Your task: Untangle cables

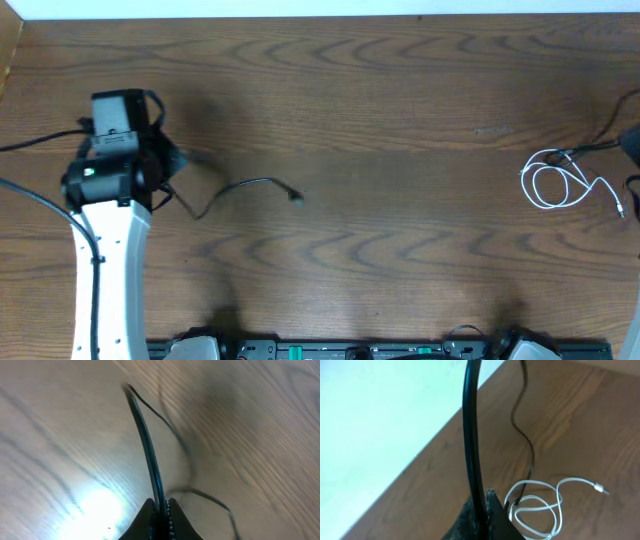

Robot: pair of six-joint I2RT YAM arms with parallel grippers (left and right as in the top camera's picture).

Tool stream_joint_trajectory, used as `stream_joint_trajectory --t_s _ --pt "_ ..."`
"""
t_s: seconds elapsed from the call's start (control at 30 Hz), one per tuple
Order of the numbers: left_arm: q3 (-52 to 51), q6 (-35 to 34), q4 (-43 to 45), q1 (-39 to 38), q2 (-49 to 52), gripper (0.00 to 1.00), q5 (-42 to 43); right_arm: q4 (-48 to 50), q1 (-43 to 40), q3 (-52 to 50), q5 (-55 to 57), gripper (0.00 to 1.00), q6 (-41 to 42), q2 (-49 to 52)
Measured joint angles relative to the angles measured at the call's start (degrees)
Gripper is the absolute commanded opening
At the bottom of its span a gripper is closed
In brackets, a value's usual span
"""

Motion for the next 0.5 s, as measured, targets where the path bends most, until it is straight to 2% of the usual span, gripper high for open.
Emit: stream_joint_trajectory --t_s 0.13,0.33,0.37,0.4,0.43,0.47,0.5 --pt "0.0 0.1 0.4 2.4 0.0 0.08 -0.5 6.5 -2.4 0.0 -1.7 0.01 0.8 2.8" --pt "0.0 3.4 2.8 0.5 0.0 0.08 5.1 15.1 -3.0 0.0 -3.4 0.03 1.3 9.3" --pt "0.0 4.7 3.1 -0.2 0.0 0.07 7.2 15.7 -3.0 0.0 -3.5 0.22 1.3 10.5" --pt "0.0 5.9 3.6 -0.8 0.0 0.08 9.5 16.0 -3.0 0.0 -3.6 0.61 1.4 11.7" --pt "0.0 7.2 4.1 -1.7 0.0 0.07 12.0 16.0 -3.0 0.0 -3.8 0.85 1.6 13.1" --pt "0.0 8.5 4.8 -2.6 0.0 0.07 14.6 15.6 -3.0 0.0 -4.0 0.97 1.8 14.3" --pt "0.0 9.8 5.5 -3.6 0.0 0.07 17.3 15.1 -3.0 0.0 -4.4 0.99 1.8 15.2"
